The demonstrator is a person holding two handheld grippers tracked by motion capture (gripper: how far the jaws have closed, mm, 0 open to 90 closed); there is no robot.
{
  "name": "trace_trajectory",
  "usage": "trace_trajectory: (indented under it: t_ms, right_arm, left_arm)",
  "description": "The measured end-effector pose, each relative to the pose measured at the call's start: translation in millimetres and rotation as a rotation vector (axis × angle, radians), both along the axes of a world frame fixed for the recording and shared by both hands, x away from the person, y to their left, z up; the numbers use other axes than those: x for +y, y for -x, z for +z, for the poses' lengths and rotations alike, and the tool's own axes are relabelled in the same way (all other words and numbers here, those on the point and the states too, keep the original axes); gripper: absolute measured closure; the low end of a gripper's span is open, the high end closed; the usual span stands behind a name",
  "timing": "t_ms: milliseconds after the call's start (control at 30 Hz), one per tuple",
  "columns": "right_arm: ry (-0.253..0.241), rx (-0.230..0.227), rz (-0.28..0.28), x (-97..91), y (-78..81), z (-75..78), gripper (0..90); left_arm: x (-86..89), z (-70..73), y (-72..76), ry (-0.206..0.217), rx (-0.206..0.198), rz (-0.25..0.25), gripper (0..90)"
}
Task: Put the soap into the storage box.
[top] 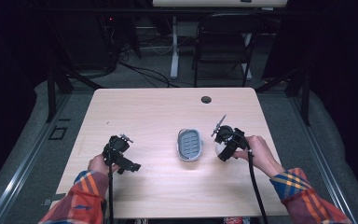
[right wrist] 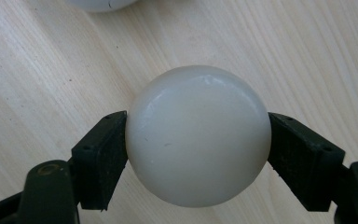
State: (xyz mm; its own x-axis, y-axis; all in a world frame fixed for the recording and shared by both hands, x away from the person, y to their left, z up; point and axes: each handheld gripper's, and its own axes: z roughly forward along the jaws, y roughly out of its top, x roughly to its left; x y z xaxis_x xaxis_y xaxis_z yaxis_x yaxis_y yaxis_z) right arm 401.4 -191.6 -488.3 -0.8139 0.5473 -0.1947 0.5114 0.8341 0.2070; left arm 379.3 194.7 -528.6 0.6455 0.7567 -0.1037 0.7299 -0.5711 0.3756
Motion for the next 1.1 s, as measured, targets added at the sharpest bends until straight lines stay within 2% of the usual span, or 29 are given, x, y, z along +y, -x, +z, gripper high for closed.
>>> trace_trajectory:
  t_ms: [133,167,400,900,1067,1100]
  right_arm:
    - [-0.026,-0.005,-0.004,3.8,-1.2,0.0,23.1]
    - [-0.012,-0.001,0.006,4.4,-2.3,1.5,23.1]
    - [-0.031,-0.011,0.006,10.9,-4.3,3.5,23.1]
    - [-0.013,-0.008,0.045,30.7,-12.6,10.0,23.1]
    - [-0.036,-0.006,0.049,36.2,-15.2,13.7,23.1]
    - [-0.021,-0.006,0.052,37.5,-16.0,15.9,23.1]
  left_arm:
    - [0.0,0.0,0.1,0.0,0.001,0.0,0.1]
    - [0.0,-0.1,0.1,0.0,0.002,0.0,0.1]
    - [-1.7,0.3,-0.7,-0.001,0.002,-0.007,0.1]
    - [-3.3,-0.6,-1.6,-0.001,0.008,-0.016,0.1]
    - [-3.3,-0.8,-1.4,-0.002,0.007,-0.016,0.2]
    - [-3.4,-0.6,-1.4,-0.006,0.007,-0.016,0.2]
